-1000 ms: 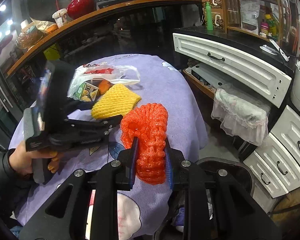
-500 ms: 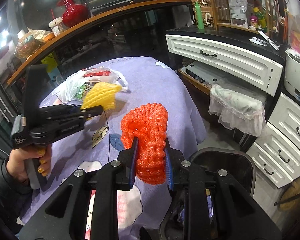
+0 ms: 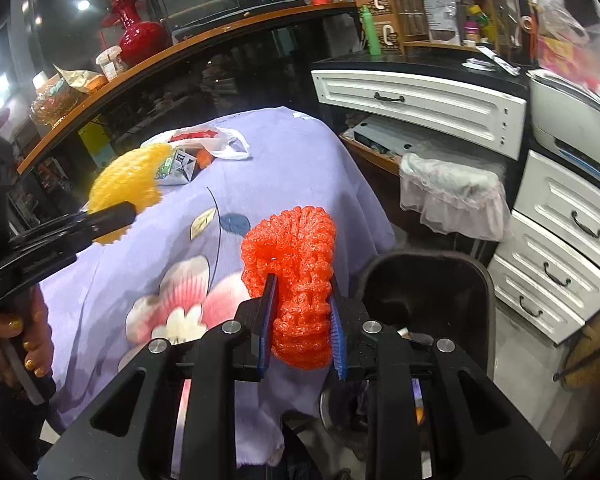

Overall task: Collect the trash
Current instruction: 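Carry nets to the bin, release the orange net with the right while left carries yellow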

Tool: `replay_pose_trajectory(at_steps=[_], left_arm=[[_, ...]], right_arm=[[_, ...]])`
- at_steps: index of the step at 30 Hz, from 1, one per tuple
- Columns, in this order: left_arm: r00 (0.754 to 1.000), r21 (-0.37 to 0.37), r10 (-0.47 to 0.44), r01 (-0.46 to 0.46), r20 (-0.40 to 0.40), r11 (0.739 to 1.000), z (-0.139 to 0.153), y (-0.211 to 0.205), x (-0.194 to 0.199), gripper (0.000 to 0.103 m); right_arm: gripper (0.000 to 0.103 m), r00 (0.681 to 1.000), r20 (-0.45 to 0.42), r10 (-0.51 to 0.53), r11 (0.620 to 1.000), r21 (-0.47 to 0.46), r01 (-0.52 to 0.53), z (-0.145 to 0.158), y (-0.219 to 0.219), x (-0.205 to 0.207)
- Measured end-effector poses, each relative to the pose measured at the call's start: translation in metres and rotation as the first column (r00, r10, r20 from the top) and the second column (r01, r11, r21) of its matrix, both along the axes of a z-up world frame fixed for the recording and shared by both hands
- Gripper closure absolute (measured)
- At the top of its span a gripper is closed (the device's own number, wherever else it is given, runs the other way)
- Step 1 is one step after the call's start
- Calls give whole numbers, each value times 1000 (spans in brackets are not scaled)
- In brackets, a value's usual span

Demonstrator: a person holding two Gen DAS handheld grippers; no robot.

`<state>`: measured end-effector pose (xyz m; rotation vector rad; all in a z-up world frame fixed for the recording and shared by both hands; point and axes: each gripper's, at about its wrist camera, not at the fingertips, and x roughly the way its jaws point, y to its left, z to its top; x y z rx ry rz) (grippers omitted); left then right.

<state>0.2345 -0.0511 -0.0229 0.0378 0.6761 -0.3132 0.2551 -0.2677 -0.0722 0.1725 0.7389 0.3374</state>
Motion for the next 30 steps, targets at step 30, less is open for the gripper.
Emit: replay_pose_trajectory(at_steps=[30], left_arm=[[982, -27, -187, 187, -2, 982, -17, -101, -52, 79]], right_arm=[[78, 949, -194, -249, 968, -88, 236, -108, -87, -35]])
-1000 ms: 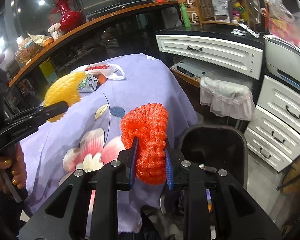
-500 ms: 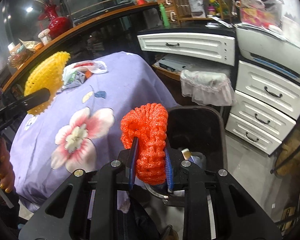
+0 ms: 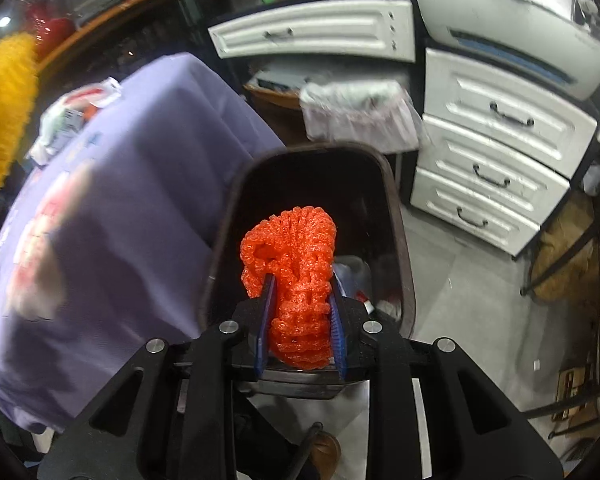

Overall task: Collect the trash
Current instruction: 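Carry nets to the bin, release the orange net with the right while left carries yellow, then release the yellow foam net into the black bin with the left gripper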

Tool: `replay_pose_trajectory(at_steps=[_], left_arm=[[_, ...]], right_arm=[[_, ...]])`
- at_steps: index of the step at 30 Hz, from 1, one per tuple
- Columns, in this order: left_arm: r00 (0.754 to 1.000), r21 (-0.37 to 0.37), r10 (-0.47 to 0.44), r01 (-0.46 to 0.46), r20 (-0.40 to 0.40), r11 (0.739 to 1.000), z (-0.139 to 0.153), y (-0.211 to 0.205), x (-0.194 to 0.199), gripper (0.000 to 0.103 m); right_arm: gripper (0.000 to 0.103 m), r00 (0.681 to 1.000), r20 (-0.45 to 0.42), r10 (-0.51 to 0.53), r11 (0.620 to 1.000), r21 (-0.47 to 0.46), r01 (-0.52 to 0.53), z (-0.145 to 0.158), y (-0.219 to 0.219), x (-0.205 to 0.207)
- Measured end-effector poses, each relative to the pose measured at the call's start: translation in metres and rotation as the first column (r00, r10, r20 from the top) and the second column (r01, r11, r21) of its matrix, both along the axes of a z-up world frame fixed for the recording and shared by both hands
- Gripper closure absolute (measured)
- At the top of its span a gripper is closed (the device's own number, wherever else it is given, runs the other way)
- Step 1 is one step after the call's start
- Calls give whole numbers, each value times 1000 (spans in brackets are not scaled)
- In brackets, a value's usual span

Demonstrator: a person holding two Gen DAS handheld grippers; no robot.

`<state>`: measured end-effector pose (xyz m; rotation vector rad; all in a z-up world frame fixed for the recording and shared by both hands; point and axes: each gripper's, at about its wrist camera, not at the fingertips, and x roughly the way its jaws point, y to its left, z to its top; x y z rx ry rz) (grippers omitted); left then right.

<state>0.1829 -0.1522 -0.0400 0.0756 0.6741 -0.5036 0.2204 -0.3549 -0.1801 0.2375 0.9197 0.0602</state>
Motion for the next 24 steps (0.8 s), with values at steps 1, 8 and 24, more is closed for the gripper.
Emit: replay_pose_trajectory(at_steps=[1, 8, 24], left_arm=[[1000, 4, -2, 2, -3, 1000, -1, -1, 1, 79], [999, 41, -29, 31, -26, 999, -14, -16, 6, 79], [982, 133, -166, 177, -94, 975, -45, -78, 12, 79]], right_arm=[[71, 1000, -7, -5, 1000, 2, 5, -5, -1, 2], [29, 997, -28, -67, 998, 6, 68, -23, -11, 3], [28, 980, 102, -171, 984, -37, 176, 35, -56, -56]])
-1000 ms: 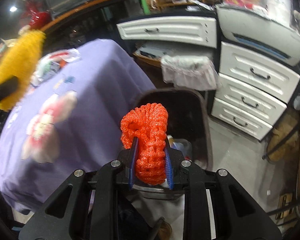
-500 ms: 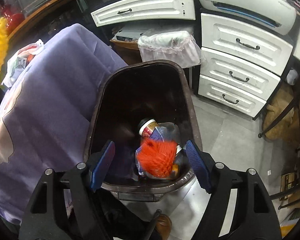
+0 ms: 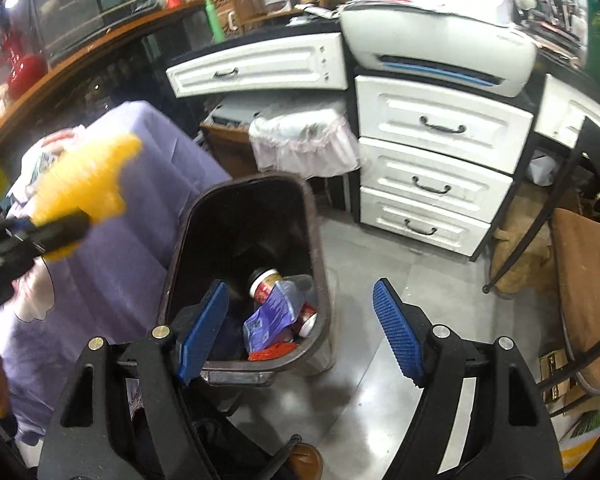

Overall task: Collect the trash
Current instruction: 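Release the yellow foam net into the black bin with the left gripper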

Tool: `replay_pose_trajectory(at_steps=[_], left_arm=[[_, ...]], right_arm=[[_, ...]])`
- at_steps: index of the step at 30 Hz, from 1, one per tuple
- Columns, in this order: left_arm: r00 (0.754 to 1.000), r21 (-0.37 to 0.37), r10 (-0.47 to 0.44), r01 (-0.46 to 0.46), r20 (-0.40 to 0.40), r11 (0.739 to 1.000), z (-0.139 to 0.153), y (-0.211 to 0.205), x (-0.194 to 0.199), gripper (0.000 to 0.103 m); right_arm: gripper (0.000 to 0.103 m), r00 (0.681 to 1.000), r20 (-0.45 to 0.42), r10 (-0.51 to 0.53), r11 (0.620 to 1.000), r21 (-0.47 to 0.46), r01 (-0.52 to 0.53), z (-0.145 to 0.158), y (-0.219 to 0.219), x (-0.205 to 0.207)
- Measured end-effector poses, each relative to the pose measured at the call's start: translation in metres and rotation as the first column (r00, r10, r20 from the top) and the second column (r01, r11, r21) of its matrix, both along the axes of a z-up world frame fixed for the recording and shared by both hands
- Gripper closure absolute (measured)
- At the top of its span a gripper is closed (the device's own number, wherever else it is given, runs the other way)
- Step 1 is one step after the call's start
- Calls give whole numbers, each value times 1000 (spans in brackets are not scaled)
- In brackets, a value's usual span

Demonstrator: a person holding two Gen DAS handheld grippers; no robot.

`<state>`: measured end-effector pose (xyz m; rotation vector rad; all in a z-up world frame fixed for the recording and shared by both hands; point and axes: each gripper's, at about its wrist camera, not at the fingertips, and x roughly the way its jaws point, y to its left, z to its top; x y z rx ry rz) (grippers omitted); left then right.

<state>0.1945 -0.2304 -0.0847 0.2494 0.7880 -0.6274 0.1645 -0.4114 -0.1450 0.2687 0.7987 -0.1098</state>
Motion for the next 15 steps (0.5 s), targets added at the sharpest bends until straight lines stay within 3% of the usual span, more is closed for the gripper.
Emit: replay_pose_trajectory(at_steps=[15], left_arm=[[999, 58, -30, 32, -36, 998, -21, -25, 11, 73]], right_arm=[[28, 999, 17, -52, 999, 15, 52, 8, -21, -18]])
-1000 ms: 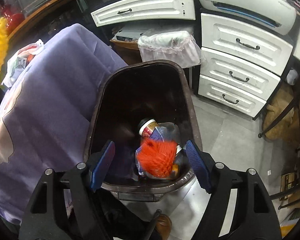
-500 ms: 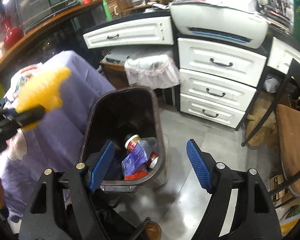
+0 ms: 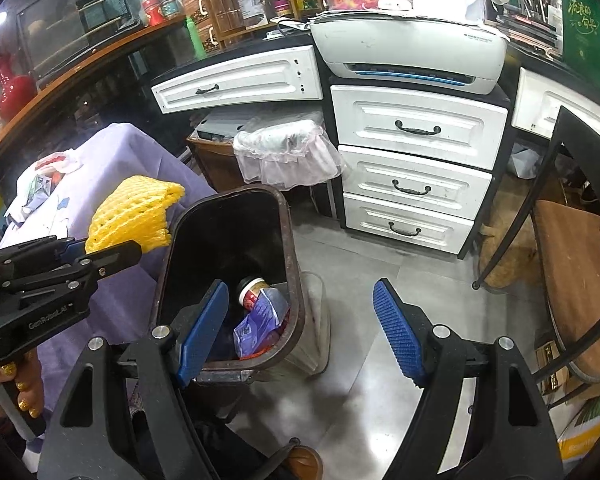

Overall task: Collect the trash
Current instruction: 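Release the yellow foam net into the black bin with the left gripper, then move both tools back over the table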

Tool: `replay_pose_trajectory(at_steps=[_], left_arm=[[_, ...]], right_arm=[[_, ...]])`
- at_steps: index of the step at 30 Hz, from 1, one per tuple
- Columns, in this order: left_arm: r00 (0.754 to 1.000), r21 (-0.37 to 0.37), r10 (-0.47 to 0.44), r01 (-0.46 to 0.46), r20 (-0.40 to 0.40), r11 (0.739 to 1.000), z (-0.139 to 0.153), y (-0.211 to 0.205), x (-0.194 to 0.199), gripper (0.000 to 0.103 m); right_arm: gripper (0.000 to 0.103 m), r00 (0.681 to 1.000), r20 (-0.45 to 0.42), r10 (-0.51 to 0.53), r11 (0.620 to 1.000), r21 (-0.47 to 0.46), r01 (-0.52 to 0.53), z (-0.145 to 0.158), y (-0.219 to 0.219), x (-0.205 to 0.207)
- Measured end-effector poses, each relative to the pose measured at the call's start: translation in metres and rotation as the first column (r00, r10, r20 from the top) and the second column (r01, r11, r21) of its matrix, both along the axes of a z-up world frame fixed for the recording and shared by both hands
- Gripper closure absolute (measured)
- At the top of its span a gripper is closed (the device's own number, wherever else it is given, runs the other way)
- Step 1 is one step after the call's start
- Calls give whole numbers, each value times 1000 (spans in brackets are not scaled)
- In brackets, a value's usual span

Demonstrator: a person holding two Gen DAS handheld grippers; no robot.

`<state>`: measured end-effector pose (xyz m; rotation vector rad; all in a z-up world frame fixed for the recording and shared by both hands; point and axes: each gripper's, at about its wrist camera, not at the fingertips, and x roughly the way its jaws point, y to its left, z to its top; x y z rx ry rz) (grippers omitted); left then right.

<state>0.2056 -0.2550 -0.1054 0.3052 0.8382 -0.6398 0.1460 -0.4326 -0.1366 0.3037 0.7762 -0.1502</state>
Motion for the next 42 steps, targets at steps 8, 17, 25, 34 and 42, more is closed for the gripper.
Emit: replay_pose_trajectory(at_steps=[8, 17, 25, 34, 42], left_arm=[[999, -40, -19, 20, 30, 999, 6, 0, -4, 24], [998, -115, -31, 38, 58, 993, 20, 7, -13, 11], [999, -180, 7, 2, 52, 984, 32, 25, -12, 10], [994, -207, 73, -55, 81, 977, 49, 60, -11, 8], [976, -195, 178, -151, 125, 969, 65, 117, -2, 6]], right_arm=[[28, 1000, -5, -1, 1000, 5, 1, -1, -1, 1], [27, 1000, -5, 4, 1000, 0, -4, 1, 0, 2], [27, 1000, 3, 18, 1000, 18, -18, 5, 4, 4], [27, 994, 54, 96, 995, 22, -98, 23, 28, 14], [27, 957, 119, 266, 964, -10, -267, 52, 87, 41]])
